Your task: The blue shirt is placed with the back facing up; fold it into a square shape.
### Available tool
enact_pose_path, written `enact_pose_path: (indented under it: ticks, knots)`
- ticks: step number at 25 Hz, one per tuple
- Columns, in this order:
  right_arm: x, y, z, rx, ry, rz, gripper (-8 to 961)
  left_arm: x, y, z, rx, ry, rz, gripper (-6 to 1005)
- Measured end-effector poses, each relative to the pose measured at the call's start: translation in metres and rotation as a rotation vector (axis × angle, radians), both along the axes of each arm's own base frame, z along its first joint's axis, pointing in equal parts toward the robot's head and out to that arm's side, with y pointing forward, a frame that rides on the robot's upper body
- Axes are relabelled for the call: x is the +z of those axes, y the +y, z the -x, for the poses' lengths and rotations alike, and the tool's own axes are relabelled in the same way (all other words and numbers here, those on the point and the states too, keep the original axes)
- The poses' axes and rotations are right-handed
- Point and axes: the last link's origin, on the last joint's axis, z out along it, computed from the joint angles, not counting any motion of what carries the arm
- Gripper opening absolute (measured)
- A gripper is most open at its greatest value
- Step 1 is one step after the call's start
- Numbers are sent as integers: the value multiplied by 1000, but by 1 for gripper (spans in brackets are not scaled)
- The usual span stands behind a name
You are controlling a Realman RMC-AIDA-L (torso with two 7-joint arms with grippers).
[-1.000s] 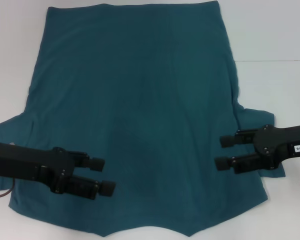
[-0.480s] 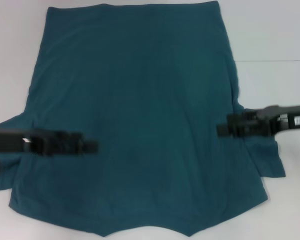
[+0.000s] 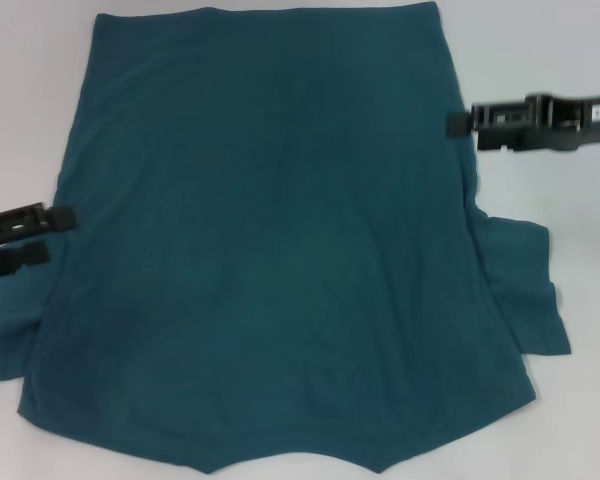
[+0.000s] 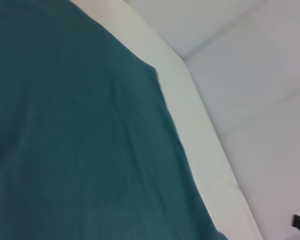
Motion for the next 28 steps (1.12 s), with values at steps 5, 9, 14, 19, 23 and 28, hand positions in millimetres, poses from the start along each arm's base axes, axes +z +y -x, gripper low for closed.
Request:
enact_pose_path:
  ticks: [5, 9, 14, 19, 23, 28]
  knots:
    - [8, 12, 8, -22, 6, -22, 853, 0, -6, 23, 157, -9, -37, 933]
    - [10, 14, 10, -30, 10, -32, 851, -7, -10, 38, 240, -22, -62, 933]
    - [14, 14, 7, -46, 13, -36, 850, -9, -17, 51, 292, -35, -88, 933]
    - [15, 14, 4, -56, 17, -44, 848, -8, -21, 61, 340, -19, -123, 933]
    - [15, 13, 2, -63, 17, -44, 846, -13, -21, 69, 366, -5, -141, 933]
    - [14, 13, 0, -72, 18, -41, 845, -18, -22, 73, 324, 48, -151, 933]
